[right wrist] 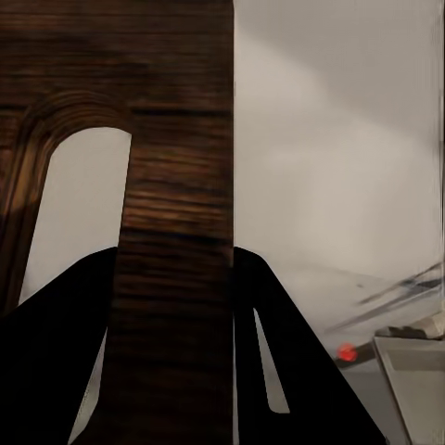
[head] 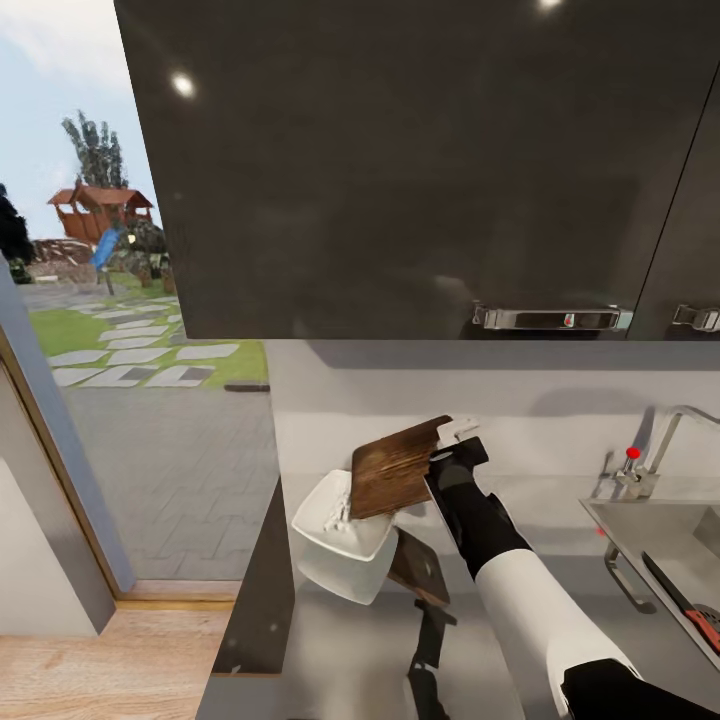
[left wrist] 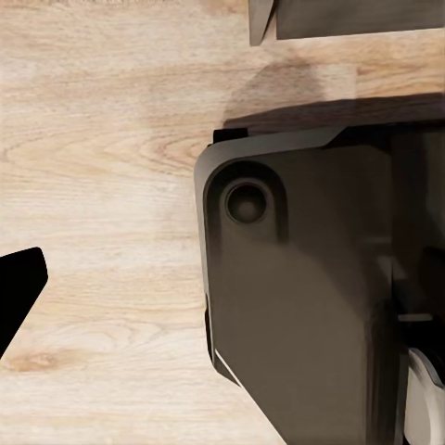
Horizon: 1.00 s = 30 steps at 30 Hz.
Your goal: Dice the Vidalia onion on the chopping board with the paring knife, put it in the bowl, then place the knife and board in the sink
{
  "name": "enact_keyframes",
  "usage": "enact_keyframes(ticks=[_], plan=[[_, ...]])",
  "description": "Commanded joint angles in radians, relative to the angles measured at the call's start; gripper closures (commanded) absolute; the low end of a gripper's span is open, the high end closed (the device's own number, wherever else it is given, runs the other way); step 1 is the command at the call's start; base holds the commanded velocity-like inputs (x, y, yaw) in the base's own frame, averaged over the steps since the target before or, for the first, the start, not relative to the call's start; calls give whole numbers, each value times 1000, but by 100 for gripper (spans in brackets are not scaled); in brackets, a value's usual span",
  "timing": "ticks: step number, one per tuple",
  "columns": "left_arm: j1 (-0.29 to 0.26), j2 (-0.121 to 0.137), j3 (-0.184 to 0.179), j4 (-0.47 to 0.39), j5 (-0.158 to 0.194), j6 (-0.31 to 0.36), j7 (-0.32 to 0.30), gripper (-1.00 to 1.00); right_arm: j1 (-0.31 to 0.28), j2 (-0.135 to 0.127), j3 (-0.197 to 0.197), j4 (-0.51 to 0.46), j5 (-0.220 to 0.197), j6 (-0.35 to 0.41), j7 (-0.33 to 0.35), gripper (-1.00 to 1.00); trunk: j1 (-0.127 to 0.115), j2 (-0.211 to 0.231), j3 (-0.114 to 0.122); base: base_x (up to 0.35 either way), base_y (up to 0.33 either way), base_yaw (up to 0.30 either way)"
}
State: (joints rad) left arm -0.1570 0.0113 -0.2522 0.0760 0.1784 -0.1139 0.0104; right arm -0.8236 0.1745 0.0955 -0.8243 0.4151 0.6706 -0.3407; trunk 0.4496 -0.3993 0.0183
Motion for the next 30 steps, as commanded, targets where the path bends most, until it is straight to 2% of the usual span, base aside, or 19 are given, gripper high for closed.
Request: enact_keyframes(ticks=[1,10,12,14,15,16,18,19,21,22,25,27,28,30], plan=[[-1,-1,-9,4,9,-7,0,-100,0,0,1,-9,2,7,1,100,0,-1,-1,0,0,0],[-1,-1,-9,4,9,-7,0,-100,0,0,-7,-75,-2,7,100,100,0,-1,-1,0,0,0],[-1,-1,-9,4,9,-7,0,-100,0,0,-15,-89,-10,7,142,100,0,-1,-1,0,0,0],[-1,-1,-9,4,9,-8,0,-100,0,0,-60,-102,-27,7,211,100,0,-1,-1,0,0,0],[-1,-1,-9,4,9,-9,0,-100,0,0,-130,-108,-37,7,278,100,0,-1,-1,0,0,0],[-1,-1,-9,4,9,-10,0,-100,0,-4,-169,-108,-41,7,318,100,0,-1,-1,0,0,0],[-1,-1,-9,4,9,-11,0,-100,0,-36,-238,-109,-44,7,418,100,0,-1,-1,0,0,0],[-1,-1,-9,4,9,-11,0,-100,0,-61,-278,-110,-45,7,502,100,0,-1,-1,0,0,0],[-1,0,-9,4,9,-13,0,-100,0,-94,-313,-109,-44,7,597,100,0,-1,-1,0,0,0],[-1,1,-8,3,9,-14,0,-100,0,-123,-326,-106,-44,7,644,100,0,-1,-1,0,0,0],[-1,2,-7,2,10,-37,0,-100,1,-173,-338,-88,-44,3,687,100,0,-1,-1,0,0,0],[-1,2,-8,2,10,-73,1,-100,2,-179,-340,-80,-44,1,691,100,0,-1,-1,0,0,0],[-1,3,-8,2,10,-128,1,-100,3,-184,-340,-72,-44,-1,693,100,0,-1,-1,0,0,0],[-1,3,-8,3,10,-167,2,-100,4,-192,-341,-69,-43,-4,694,100,0,-1,-1,0,0,0]])
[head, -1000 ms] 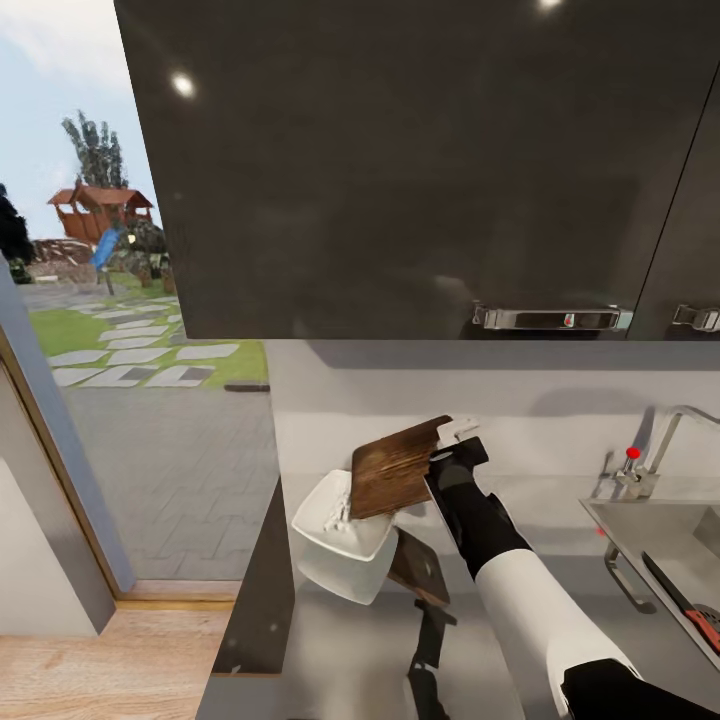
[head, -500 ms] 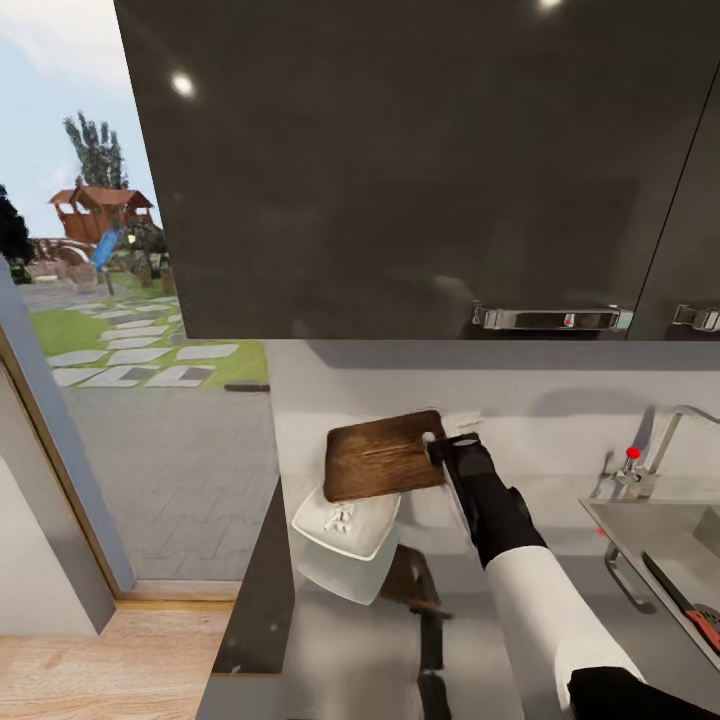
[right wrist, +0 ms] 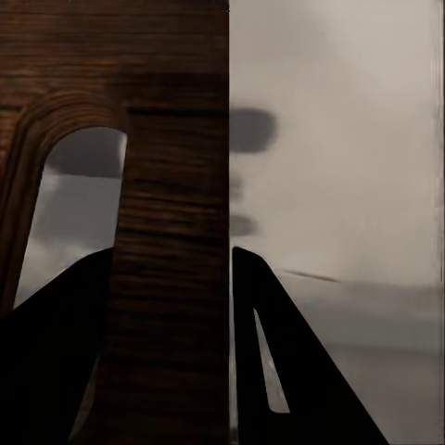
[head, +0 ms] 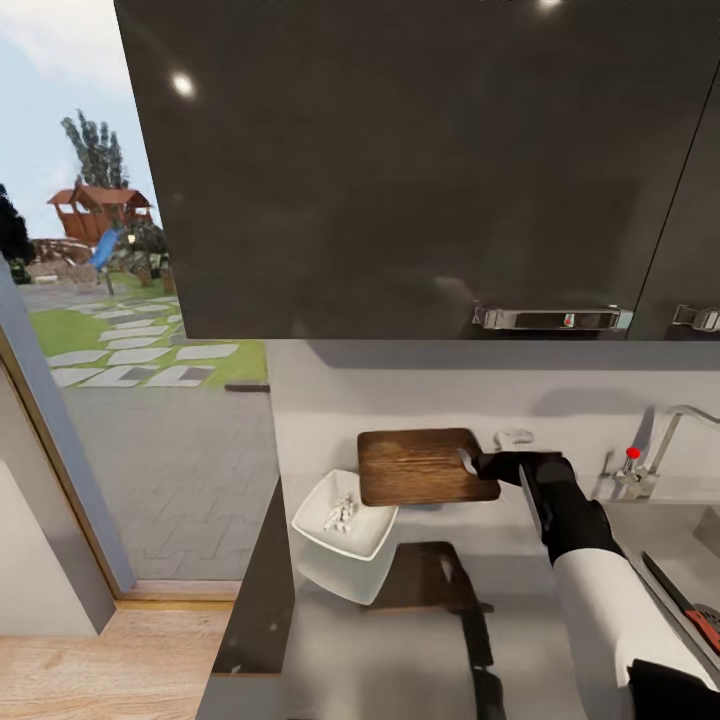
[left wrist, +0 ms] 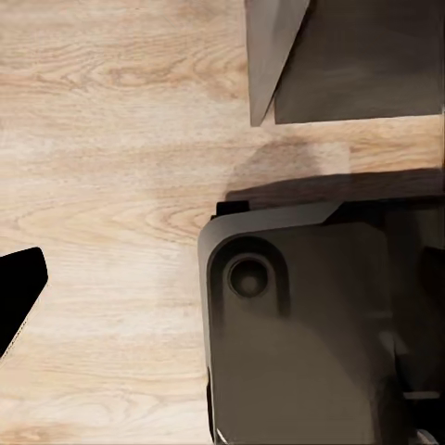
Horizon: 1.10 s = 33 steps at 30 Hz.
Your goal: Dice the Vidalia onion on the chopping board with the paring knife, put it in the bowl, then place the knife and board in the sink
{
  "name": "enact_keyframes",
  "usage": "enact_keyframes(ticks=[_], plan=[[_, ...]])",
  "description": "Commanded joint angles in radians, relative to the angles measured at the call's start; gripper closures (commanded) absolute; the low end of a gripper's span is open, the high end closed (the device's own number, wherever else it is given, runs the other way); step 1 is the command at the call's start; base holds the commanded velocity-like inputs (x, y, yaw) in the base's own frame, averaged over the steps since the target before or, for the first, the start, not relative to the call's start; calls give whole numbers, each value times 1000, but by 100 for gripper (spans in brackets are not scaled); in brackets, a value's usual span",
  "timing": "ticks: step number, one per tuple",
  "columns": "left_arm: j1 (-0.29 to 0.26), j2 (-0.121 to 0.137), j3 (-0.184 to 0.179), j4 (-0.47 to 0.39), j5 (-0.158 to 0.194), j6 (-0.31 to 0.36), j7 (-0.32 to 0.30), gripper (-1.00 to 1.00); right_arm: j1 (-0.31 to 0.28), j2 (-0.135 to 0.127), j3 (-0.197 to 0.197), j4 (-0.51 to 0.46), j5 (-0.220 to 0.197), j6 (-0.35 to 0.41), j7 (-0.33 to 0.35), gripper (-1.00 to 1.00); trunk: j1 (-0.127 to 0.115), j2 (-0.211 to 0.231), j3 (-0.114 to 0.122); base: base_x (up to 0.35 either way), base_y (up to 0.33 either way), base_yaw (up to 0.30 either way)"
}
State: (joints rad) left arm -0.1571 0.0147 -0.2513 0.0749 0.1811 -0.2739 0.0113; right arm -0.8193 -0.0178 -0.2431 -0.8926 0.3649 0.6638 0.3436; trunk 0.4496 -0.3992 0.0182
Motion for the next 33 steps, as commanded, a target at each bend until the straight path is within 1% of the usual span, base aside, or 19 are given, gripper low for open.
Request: enact_keyframes(ticks=[1,5,11,20,24,26,27,29,31,33], plan=[[-1,-1,-9,4,8,-18,1,-100,0,-5,-2,0,7,2,11,100,0,-1,0,0,0,0],[-2,-1,-9,4,8,-35,1,-100,1,-13,-1,28,6,-10,12,100,0,-1,0,-35,0,0],[-1,-2,-9,5,7,-40,1,-100,2,-19,-2,71,9,-86,9,100,0,-1,0,-225,0,0],[-1,-2,-9,5,6,-41,0,-100,2,-22,-2,79,8,-96,9,100,0,-1,0,-331,0,0],[-1,-2,-9,5,6,-41,0,-100,2,-35,-3,83,8,-96,7,100,0,-1,0,-336,-57,0],[-1,-2,-9,5,6,-41,0,-100,2,-36,-7,89,8,-95,-4,100,0,-1,0,-334,-125,0],[-1,-2,-9,5,6,-41,0,-100,2,-37,-18,93,8,-95,-17,100,0,-1,0,-326,-147,0],[-1,-2,-9,5,6,-41,0,-100,2,-36,-82,98,7,-97,-63,100,0,-1,0,-308,-183,0],[-1,-2,-9,5,6,-41,0,-100,2,-35,-140,100,7,-98,-93,100,0,-1,0,-285,-214,0],[-1,-2,-9,5,6,-41,0,-100,2,-35,-171,101,7,-100,-109,100,0,-1,0,-267,-236,0]])
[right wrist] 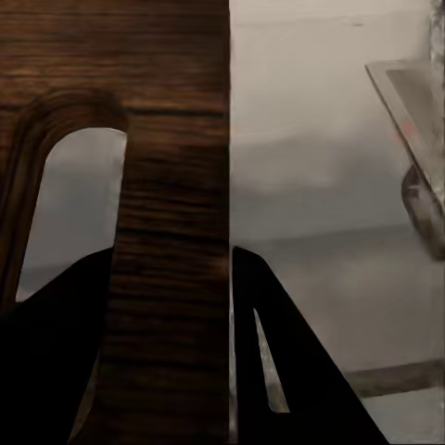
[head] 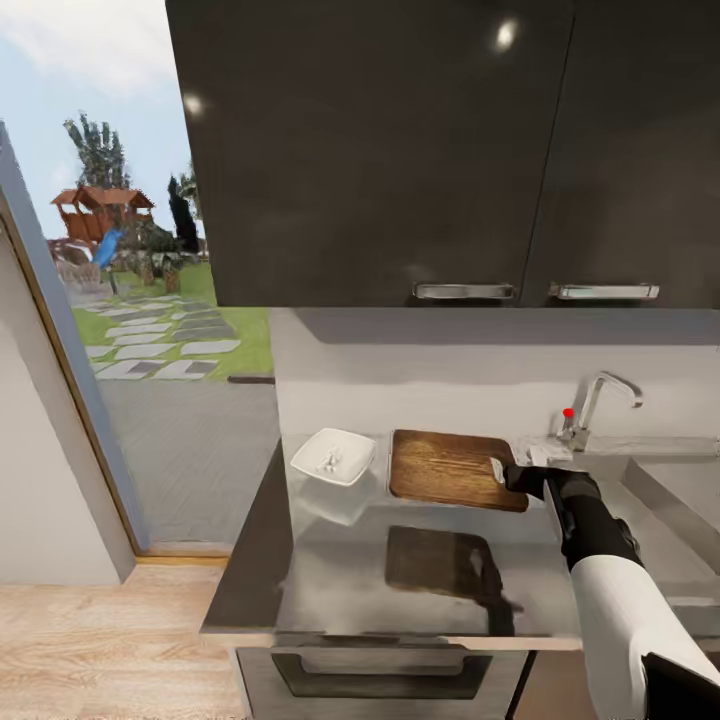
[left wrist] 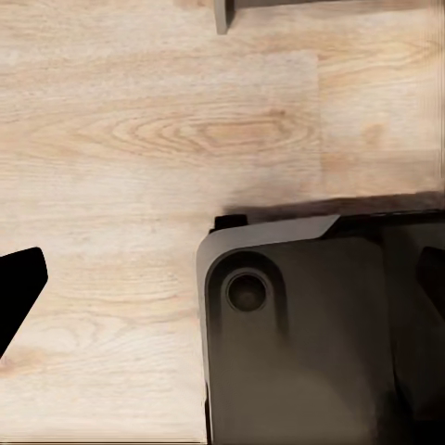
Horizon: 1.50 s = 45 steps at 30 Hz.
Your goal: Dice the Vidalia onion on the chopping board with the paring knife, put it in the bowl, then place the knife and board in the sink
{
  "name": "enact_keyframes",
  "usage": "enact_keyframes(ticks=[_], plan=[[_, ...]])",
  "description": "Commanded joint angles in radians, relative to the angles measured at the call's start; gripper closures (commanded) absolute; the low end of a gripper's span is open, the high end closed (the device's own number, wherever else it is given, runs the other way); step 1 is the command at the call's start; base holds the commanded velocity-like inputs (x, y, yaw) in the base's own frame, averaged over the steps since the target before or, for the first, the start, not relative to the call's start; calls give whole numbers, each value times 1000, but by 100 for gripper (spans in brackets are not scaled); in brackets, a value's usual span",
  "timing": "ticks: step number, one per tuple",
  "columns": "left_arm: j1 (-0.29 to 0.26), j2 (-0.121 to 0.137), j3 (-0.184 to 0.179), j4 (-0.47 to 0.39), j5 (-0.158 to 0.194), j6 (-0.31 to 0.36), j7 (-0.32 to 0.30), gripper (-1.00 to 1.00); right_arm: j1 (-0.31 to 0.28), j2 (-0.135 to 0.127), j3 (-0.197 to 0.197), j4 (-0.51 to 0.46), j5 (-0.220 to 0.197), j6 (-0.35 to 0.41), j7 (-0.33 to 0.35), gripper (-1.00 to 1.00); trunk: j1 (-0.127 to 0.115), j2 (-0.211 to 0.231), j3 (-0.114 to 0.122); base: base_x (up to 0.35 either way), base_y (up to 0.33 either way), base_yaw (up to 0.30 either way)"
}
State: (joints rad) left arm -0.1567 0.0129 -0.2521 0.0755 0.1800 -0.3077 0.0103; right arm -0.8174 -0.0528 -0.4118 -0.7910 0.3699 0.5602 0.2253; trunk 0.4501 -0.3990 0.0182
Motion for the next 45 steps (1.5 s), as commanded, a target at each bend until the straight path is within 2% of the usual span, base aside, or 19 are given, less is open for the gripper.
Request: enact_keyframes(ticks=[1,3,7,9,11,13,17,22,27,31,35,38,39,41,43,44,45], plan=[[-1,-1,-9,4,7,-7,1,-100,0,0,-14,-1,2,3,3,100,0,-1,0,-252,-251,0],[-1,-1,-9,4,8,-7,2,-100,0,1,-22,0,2,3,-12,100,0,-1,0,-239,-262,0],[-1,-1,-9,4,8,-7,2,-100,0,8,-26,26,1,-20,-160,100,0,-1,0,-179,-295,0],[-1,-1,-9,4,8,-6,4,-100,0,15,-30,66,-1,-80,-258,100,0,-1,0,-129,-312,0],[-1,-1,-9,4,8,-6,5,-100,0,20,-53,108,-9,-129,-341,100,0,-1,0,-110,-315,0],[-1,-1,-9,4,8,-5,6,-100,0,30,-103,141,-48,-176,-449,100,0,-1,0,-81,-317,0],[-1,-1,-9,4,8,-5,7,-100,0,45,-135,156,-143,-267,-608,100,0,-1,0,-25,-318,0],[-2,-1,-9,4,9,-5,7,-100,0,44,-148,159,-205,-299,-654,100,0,-1,0,39,-323,0],[-1,-1,-9,4,8,-5,7,-100,0,42,-150,160,-250,-306,-701,100,0,-1,0,96,-326,0],[-1,-1,-9,4,8,-5,7,-100,0,43,-149,175,-289,-354,-760,100,0,-1,0,105,-326,0],[-1,-1,-9,4,8,-5,7,-100,0,44,-150,185,-320,-365,-785,100,0,-1,0,109,-315,0],[-1,-1,-9,4,8,-5,7,-100,0,41,-151,187,-385,-367,-827,100,0,-1,0,30,-95,0],[-2,-1,-9,4,8,-5,7,-100,0,43,-150,188,-423,-369,-854,100,0,-1,0,8,-26,0],[-2,-1,-9,4,8,-5,7,-100,0,45,-147,189,-469,-387,-896,100,0,-1,0,4,-14,0],[-2,-2,-9,4,8,-5,7,-100,0,49,-145,189,-499,-432,-944,100,0,-1,0,2,-6,0],[-2,-2,-9,4,8,-5,7,-100,0,58,-145,190,-518,-478,-1002,100,0,-1,0,1,-2,0],[-2,-2,-9,4,8,-5,7,-100,0,63,-145,190,-528,-498,-1032,100,0,-1,0,0,-1,0]])
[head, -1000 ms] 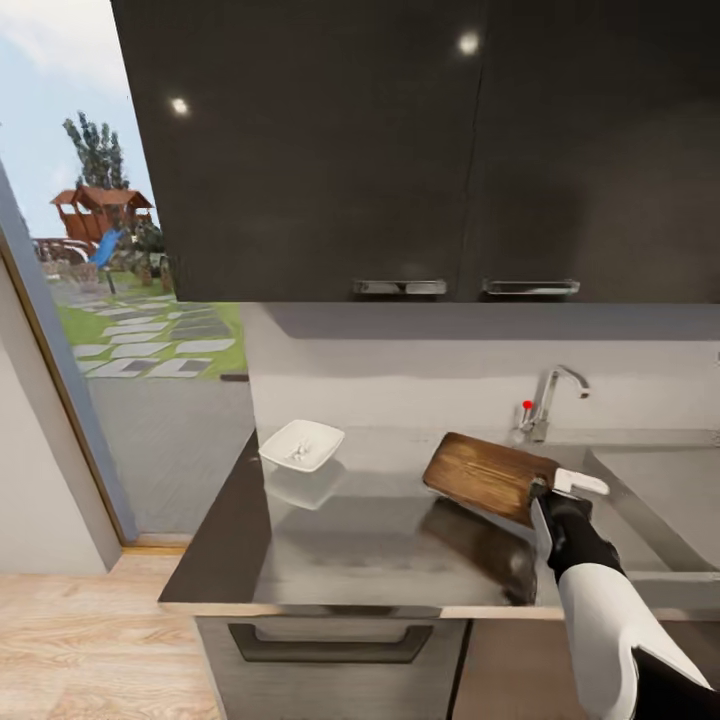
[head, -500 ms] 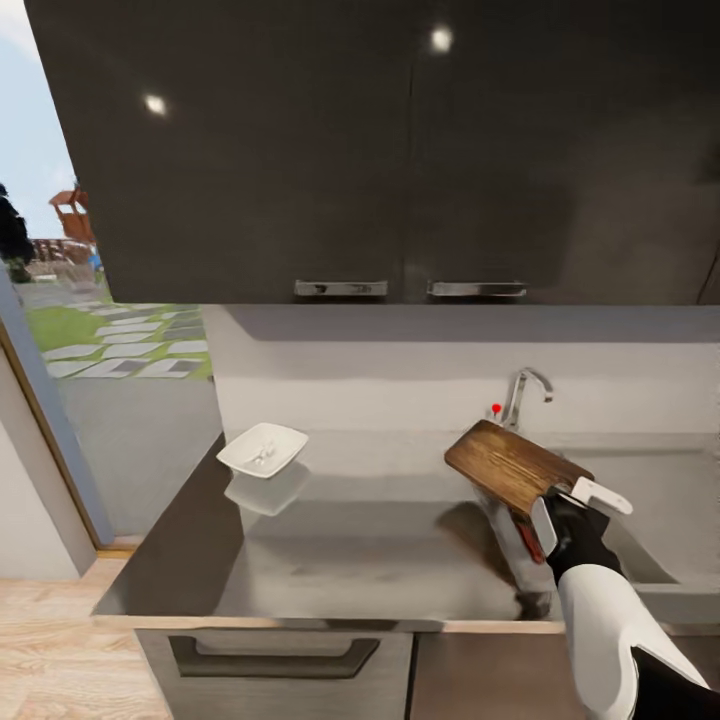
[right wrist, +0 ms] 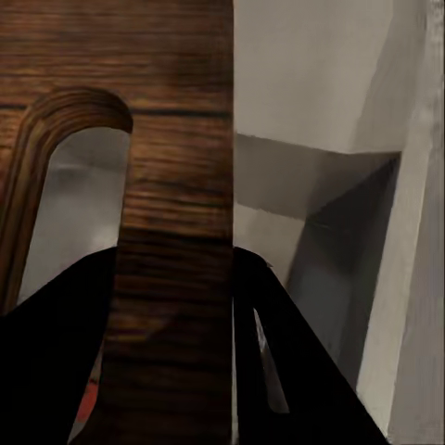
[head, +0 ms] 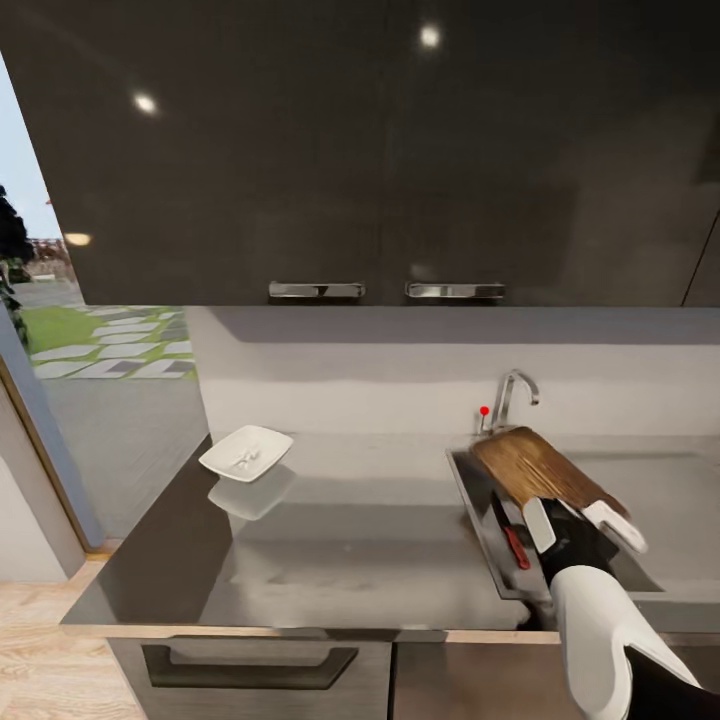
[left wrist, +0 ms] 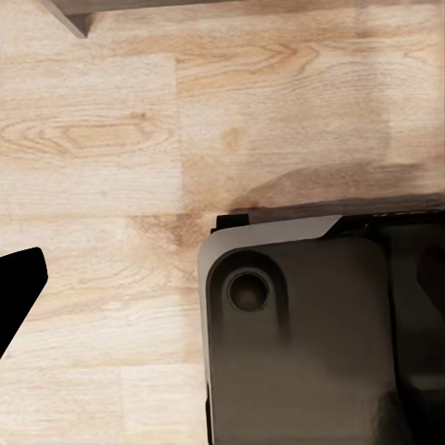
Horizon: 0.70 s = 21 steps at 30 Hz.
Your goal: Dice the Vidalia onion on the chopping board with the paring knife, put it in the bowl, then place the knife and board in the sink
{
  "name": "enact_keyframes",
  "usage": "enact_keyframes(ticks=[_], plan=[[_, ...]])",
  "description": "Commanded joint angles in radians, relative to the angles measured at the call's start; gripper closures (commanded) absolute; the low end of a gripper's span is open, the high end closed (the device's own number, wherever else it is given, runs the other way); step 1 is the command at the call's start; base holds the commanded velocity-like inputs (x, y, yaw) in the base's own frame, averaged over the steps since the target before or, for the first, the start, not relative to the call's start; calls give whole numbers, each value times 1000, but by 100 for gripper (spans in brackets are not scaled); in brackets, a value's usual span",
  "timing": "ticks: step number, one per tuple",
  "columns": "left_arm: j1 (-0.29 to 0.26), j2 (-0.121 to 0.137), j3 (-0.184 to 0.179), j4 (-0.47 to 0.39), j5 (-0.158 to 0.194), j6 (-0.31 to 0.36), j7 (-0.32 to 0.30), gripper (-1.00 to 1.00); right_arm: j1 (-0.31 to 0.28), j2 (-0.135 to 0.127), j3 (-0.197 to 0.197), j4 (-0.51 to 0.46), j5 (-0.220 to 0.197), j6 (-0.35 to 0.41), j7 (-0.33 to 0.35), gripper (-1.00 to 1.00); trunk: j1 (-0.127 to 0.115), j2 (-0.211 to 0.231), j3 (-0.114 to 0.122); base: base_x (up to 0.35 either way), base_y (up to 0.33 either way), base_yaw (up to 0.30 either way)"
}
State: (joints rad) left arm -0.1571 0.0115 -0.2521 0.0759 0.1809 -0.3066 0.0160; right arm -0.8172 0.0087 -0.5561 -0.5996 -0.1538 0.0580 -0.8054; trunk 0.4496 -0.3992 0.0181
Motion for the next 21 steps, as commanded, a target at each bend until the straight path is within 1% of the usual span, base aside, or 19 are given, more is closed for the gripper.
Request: enact_keyframes(ticks=[1,2,3,6,9,12,18,21], plan=[[-1,-1,-9,4,8,-6,1,-100,0,6,0,-2,-18,-12,-29,100,0,-1,0,0,0,0],[-1,-1,-9,4,7,-6,1,-100,0,13,0,-2,-42,-35,-63,100,0,-1,0,0,0,0],[-1,-1,-9,4,7,-6,1,-100,0,16,0,-2,-58,-48,-79,100,0,-1,0,0,0,0],[-1,-1,-9,4,7,-5,1,-100,0,21,1,-2,-83,-69,-115,100,0,-1,0,0,0,0],[-1,-1,-9,4,7,-5,1,-100,0,24,1,-2,-88,-73,-125,100,0,-1,0,0,0,0],[-1,-1,-9,4,7,-5,1,-100,-1,36,0,-2,-89,-75,-129,100,0,-1,0,0,0,0],[-1,-1,-9,4,7,-5,1,-100,0,45,0,-2,-89,-74,-138,100,0,-1,-1,0,0,0],[-1,-1,-9,4,7,-5,1,-100,0,61,-1,-2,-89,-74,-152,100,0,-1,-5,0,0,0]])
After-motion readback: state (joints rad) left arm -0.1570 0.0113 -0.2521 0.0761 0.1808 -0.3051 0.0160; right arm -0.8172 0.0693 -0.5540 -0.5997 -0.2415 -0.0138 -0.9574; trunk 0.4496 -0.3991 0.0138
